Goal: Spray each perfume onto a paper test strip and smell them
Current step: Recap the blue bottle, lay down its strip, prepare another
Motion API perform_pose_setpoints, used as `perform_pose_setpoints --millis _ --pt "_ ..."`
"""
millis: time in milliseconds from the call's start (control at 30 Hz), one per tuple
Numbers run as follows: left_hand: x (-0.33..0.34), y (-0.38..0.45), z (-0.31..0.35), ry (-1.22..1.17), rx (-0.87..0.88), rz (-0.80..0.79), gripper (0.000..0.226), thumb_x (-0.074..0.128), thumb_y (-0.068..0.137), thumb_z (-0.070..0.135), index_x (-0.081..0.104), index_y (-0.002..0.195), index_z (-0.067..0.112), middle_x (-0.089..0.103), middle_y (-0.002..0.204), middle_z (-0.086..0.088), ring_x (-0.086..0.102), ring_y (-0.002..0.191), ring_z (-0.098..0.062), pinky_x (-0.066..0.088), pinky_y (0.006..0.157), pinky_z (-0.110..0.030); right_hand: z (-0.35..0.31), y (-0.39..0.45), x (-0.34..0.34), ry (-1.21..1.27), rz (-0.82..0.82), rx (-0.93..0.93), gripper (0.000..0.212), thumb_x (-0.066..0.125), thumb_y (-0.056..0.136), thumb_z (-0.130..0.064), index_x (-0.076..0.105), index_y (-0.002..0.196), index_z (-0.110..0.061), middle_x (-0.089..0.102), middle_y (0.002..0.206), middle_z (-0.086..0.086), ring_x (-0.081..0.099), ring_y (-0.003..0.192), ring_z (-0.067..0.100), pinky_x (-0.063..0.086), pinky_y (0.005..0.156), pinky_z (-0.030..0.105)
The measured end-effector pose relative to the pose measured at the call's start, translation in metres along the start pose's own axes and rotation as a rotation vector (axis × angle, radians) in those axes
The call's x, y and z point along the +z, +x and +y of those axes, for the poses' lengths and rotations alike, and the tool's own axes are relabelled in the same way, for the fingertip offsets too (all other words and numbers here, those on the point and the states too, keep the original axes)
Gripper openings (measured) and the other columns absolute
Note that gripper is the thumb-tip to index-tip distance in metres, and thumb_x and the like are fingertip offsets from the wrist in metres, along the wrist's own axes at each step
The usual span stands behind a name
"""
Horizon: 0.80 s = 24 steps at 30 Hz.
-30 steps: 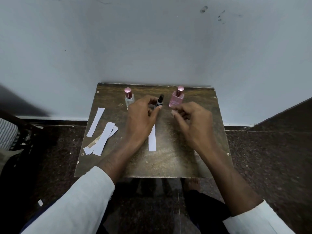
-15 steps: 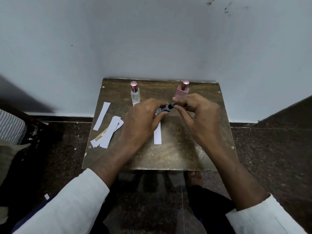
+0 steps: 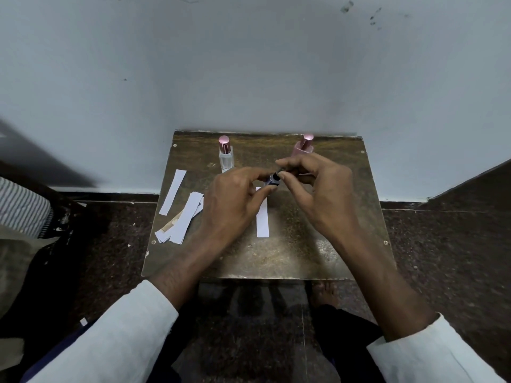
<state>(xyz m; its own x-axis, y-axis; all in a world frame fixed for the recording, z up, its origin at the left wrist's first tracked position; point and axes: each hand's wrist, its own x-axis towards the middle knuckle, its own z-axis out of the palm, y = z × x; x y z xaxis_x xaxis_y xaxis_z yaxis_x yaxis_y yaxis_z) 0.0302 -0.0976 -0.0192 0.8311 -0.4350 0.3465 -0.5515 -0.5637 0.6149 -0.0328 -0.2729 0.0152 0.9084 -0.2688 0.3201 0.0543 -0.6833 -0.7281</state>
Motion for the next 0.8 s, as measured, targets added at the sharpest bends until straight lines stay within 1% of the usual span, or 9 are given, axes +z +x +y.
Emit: perform_pose_setpoints --millis 100,167,233,300,400,500,600,667,800 --pt "-0.006 0.003 0.0 -0.13 -0.073 0.01 0.025 0.084 0.092 0.04 0.082 0.116 0.034 0.073 0.088 0.03 0.065 0.066 -0.004 0.054 0.066 -0.024 -0.002 -0.002 0.003 0.145 -0.019 0.044 0.041 0.079 0.095 -0.022 0.07 0.135 -0.021 0.075 0.112 -0.009 0.073 0.102 0.004 0.06 0.09 0.022" --pt "-0.008 0.005 0.0 -0.204 -0.104 0.055 0.024 0.083 0.091 0.044 0.081 0.114 0.038 0.071 0.09 0.034 0.064 0.07 -0.006 0.048 0.062 -0.016 -0.002 -0.003 0.005 0.176 -0.071 0.073 0.047 0.077 0.097 -0.027 0.065 0.141 -0.02 0.074 0.117 -0.008 0.072 0.106 0.003 0.059 0.092 0.021" --pt "-0.009 0.007 -0.001 -0.283 -0.153 0.087 0.023 0.084 0.09 0.044 0.08 0.113 0.04 0.073 0.093 0.03 0.063 0.073 -0.009 0.043 0.063 -0.009 0.0 -0.004 0.007 0.133 -0.137 0.083 0.047 0.077 0.096 -0.027 0.065 0.141 -0.019 0.075 0.118 -0.008 0.071 0.105 0.002 0.06 0.093 0.023" --pt "-0.008 0.007 -0.004 -0.362 -0.197 0.076 0.025 0.085 0.09 0.04 0.081 0.115 0.037 0.076 0.096 0.018 0.062 0.072 -0.012 0.045 0.067 -0.011 0.002 -0.005 0.01 0.089 -0.182 0.082 0.044 0.081 0.093 -0.023 0.068 0.135 -0.019 0.076 0.114 -0.009 0.072 0.102 0.001 0.061 0.093 0.027" --pt "-0.007 0.006 -0.005 -0.425 -0.221 0.023 0.03 0.086 0.091 0.035 0.08 0.12 0.033 0.079 0.094 0.016 0.059 0.067 -0.006 0.047 0.066 -0.01 0.003 -0.004 0.012 0.058 -0.178 0.094 0.03 0.083 0.091 -0.021 0.075 0.119 -0.019 0.075 0.099 -0.012 0.071 0.09 -0.001 0.061 0.085 0.021" --pt "-0.01 0.002 -0.007 -0.309 -0.131 -0.042 0.037 0.081 0.095 0.038 0.077 0.131 0.028 0.076 0.103 0.014 0.063 0.069 -0.009 0.051 0.072 -0.013 0.006 0.001 0.014 0.046 -0.109 0.142 0.023 0.082 0.091 -0.023 0.075 0.112 -0.022 0.072 0.093 -0.017 0.07 0.084 -0.003 0.058 0.079 0.014" --pt "-0.011 -0.007 -0.016 0.037 -0.029 -0.198 0.041 0.064 0.104 0.046 0.066 0.142 0.031 0.067 0.109 0.012 0.063 0.083 -0.009 0.059 0.078 -0.036 0.009 0.004 0.014 0.1 -0.016 0.223 0.027 0.081 0.092 -0.02 0.075 0.118 -0.021 0.075 0.097 -0.015 0.071 0.087 -0.003 0.057 0.08 0.012" --pt "-0.011 -0.017 -0.019 0.214 -0.016 -0.319 0.044 0.055 0.106 0.051 0.057 0.146 0.035 0.062 0.116 0.009 0.066 0.098 -0.017 0.06 0.076 -0.043 0.009 0.005 0.012 0.118 0.005 0.247 0.03 0.08 0.093 -0.02 0.073 0.122 -0.021 0.074 0.099 -0.016 0.07 0.09 -0.004 0.055 0.08 0.01" --pt "-0.011 -0.03 -0.023 0.342 -0.035 -0.417 0.053 0.043 0.107 0.059 0.047 0.155 0.035 0.055 0.122 0.006 0.068 0.099 -0.022 0.06 0.071 -0.044 0.008 0.004 0.012 0.104 -0.004 0.226 0.031 0.081 0.092 -0.018 0.073 0.122 -0.022 0.072 0.099 -0.019 0.069 0.091 -0.005 0.053 0.079 0.007"
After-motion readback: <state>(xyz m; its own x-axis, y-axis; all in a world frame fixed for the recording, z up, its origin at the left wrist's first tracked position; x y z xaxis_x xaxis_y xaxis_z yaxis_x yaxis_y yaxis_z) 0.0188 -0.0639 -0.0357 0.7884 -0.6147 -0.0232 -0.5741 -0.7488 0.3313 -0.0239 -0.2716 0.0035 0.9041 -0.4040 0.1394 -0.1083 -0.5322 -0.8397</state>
